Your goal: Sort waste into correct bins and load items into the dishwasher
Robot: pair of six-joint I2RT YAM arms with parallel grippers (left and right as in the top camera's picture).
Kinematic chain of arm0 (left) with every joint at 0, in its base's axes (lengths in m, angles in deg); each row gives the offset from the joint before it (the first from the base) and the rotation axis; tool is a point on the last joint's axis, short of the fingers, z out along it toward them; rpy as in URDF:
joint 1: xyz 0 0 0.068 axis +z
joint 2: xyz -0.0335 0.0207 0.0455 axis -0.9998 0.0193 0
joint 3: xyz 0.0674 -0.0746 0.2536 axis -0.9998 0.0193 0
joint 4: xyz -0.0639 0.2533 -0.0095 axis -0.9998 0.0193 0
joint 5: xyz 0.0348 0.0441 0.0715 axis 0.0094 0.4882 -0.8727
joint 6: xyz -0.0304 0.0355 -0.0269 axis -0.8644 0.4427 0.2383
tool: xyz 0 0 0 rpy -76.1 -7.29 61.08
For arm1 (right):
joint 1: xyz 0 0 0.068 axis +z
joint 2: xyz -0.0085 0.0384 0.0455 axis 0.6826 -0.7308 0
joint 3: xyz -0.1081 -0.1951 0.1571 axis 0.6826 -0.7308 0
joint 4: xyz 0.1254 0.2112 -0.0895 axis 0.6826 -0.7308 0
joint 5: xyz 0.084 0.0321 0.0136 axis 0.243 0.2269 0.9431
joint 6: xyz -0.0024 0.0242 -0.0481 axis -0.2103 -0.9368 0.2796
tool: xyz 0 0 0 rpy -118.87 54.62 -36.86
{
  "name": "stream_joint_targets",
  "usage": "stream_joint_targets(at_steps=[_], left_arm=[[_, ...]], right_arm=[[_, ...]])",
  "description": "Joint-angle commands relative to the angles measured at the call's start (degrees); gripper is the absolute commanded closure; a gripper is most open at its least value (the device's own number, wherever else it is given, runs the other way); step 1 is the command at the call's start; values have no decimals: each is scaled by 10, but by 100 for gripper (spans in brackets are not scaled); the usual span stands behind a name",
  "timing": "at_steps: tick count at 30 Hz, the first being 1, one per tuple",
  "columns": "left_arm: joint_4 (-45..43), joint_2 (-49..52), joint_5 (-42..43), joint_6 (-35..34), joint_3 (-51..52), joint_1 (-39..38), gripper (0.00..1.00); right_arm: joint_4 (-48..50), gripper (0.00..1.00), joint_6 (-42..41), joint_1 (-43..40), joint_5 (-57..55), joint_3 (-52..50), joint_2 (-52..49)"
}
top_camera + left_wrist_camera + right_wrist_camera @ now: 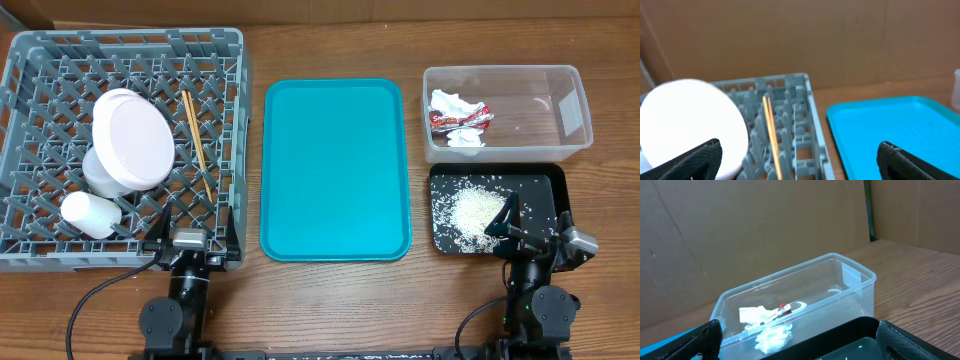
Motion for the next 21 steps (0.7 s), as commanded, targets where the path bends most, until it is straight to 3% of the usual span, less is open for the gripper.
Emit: stream_joint_targets(at_steps=[1, 6, 21], left_arm=[[3, -7, 19, -6, 2, 5, 0], [72, -6, 17, -6, 2, 5, 0], [70, -3, 16, -6, 2, 5, 0]], right_arm=[[4, 0, 0, -4, -1, -6, 6], [4, 0, 0, -4, -1, -6, 6], [4, 0, 0, -4, -1, -6, 6]])
